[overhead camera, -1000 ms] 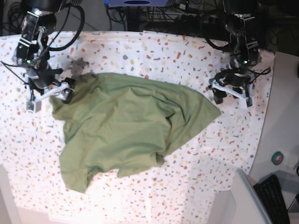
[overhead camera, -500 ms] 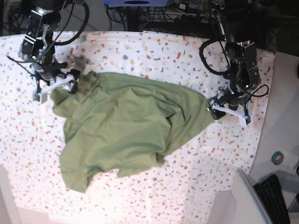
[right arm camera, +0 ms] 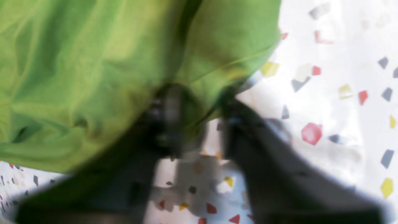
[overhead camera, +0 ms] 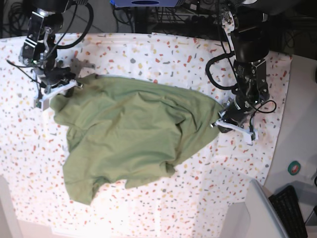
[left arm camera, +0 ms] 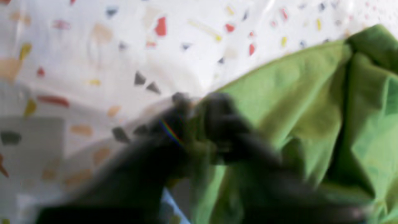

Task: Layout the t-shirt on the table in an organized manner, then fold the t-shirt properly
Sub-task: 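Lift the shirt with both grippers and drag it across the table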

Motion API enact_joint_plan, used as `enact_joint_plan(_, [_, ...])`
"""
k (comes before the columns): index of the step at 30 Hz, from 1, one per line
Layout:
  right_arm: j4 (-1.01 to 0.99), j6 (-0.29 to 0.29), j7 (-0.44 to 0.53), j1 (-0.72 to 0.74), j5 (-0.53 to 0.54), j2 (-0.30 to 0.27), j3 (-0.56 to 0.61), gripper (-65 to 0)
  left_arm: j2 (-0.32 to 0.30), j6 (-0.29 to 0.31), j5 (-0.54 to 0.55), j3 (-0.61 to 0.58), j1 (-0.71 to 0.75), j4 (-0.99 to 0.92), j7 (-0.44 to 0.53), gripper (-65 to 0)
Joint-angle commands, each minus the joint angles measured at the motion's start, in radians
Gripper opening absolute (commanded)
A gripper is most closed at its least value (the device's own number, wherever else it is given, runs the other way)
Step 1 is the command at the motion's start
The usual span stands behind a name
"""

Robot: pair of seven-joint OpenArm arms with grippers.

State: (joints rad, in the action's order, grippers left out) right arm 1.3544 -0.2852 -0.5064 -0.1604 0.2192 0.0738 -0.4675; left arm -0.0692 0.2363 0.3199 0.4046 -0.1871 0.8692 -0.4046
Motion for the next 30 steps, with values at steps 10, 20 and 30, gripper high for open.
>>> enact_joint_plan(10, [0.233, -0.004, 0.013, -0.074, 0.01, -0.029, -0.004, -65.0, -0.005, -0.007, -0.02, 0.007, 0.249, 0.442, -0.187, -65.0])
enact_joint_plan(20, [0.452, -0.004, 0.013, -0.325, 0.012, -0.027, -0.026, -65.0, 0.035, -0.007, -0.018, 0.009, 0.676, 0.991, -0.211, -65.0])
enact_joint_plan(30, [0.451, -0.004, 0.012, -0.397, 0.237, -0.025, -0.245, -65.0, -0.102, -0.005, 0.368, 0.009, 0.794, 1.005, -0.205, -65.0])
